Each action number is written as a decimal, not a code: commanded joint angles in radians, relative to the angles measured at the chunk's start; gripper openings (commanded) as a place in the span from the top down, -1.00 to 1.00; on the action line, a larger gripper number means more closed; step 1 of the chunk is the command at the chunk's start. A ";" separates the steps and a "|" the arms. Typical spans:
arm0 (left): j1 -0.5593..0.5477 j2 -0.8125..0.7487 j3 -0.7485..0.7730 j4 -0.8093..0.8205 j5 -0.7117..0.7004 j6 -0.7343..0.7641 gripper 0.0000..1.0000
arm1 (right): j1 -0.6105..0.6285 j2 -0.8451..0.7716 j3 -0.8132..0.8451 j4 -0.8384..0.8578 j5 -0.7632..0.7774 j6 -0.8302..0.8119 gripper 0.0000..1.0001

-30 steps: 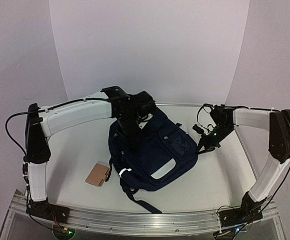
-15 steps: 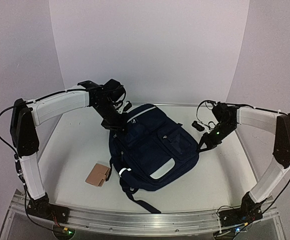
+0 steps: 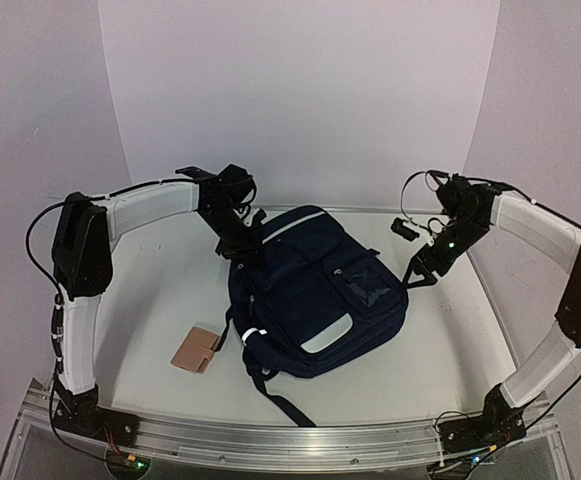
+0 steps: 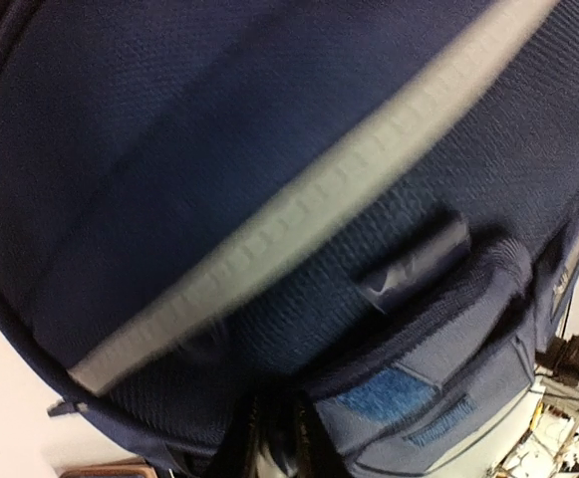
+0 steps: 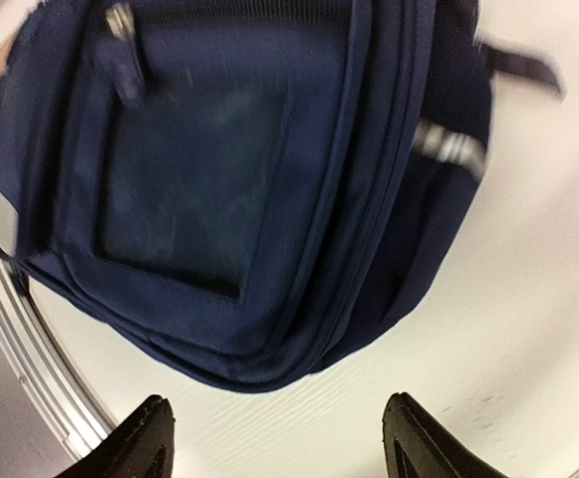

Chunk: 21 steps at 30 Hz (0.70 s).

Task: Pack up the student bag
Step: Adjust the student bag at the center of the board.

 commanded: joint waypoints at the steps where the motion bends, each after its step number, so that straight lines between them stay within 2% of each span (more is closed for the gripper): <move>1: 0.038 0.055 0.059 0.031 -0.107 -0.060 0.57 | 0.035 0.008 0.110 -0.043 -0.059 -0.011 -0.44; 6: 0.038 0.021 0.083 0.002 -0.118 -0.068 0.25 | 0.116 0.028 0.162 -0.025 -0.093 0.051 -0.46; 10: 0.039 -0.146 -0.043 0.066 -0.123 -0.098 -0.18 | 0.181 0.046 0.198 0.009 -0.136 0.123 -0.46; 13: 0.039 -0.264 -0.157 0.071 -0.144 -0.128 -0.33 | 0.222 0.060 0.215 0.032 -0.165 0.153 -0.45; 14: 0.039 -0.315 -0.209 0.081 -0.145 -0.147 -0.50 | 0.230 0.068 0.219 0.036 -0.173 0.157 -0.44; 16: 0.039 -0.416 -0.314 0.100 -0.153 -0.197 -0.67 | 0.251 0.091 0.233 0.043 -0.190 0.167 -0.39; 21: 0.039 -0.604 -0.598 0.104 -0.175 -0.294 -0.78 | 0.310 0.162 0.280 0.066 -0.219 0.196 -0.27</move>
